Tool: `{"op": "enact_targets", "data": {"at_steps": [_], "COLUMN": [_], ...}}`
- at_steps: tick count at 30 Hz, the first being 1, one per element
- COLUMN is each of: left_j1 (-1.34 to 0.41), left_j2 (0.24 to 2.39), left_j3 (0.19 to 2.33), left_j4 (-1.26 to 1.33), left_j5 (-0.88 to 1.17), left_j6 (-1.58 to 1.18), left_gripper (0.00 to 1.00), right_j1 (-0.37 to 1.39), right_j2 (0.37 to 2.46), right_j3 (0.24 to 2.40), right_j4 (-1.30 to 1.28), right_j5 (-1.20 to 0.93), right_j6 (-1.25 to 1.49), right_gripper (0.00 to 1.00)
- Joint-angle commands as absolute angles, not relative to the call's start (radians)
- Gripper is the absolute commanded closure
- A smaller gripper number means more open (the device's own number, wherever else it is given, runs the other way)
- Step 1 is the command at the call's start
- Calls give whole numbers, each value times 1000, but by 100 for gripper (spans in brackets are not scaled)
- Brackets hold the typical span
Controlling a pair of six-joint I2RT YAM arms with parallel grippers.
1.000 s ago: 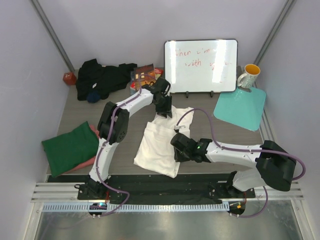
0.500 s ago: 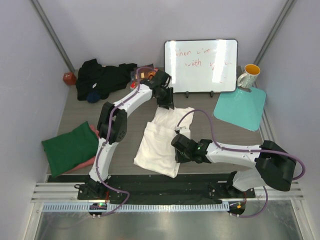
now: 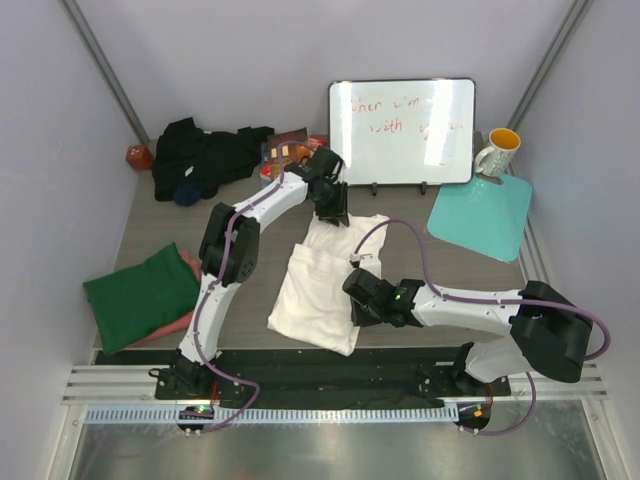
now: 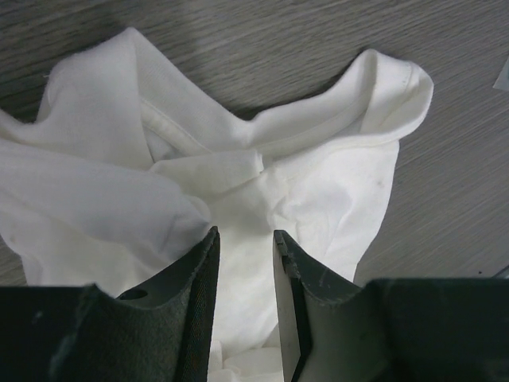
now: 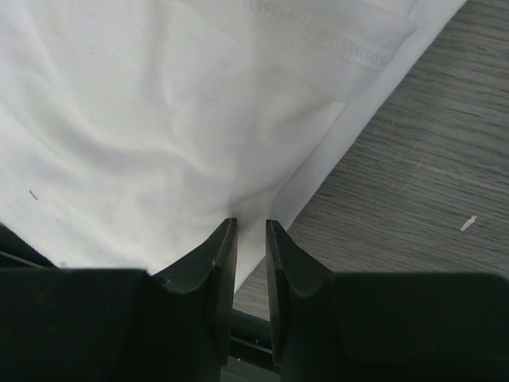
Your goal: Fold and stack the t-shirts
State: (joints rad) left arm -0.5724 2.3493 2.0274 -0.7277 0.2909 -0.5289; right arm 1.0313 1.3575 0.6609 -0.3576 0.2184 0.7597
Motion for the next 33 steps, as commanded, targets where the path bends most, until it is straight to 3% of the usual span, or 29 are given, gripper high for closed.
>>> {"op": "enact_targets", "data": {"at_steps": [1, 13, 33], "left_j1": [-561, -428, -431], "left_j2": [2235, 2006, 2212], "left_j3": [2000, 1763, 1804], "left_j4": [-687, -552, -509], "left_j5": [304, 333, 420], "left_j6": [-508, -555, -592], "left_gripper": [66, 66, 66], "right_j1": [1035, 1034, 1034], "right_j2": [1353, 1367, 1362], "right_j3": [653, 653, 624], "right_j4": [-328, -321, -316], "right_j5": [244, 242, 247], "right_j6": [770, 769, 781], "right_gripper": [73, 73, 73]}}
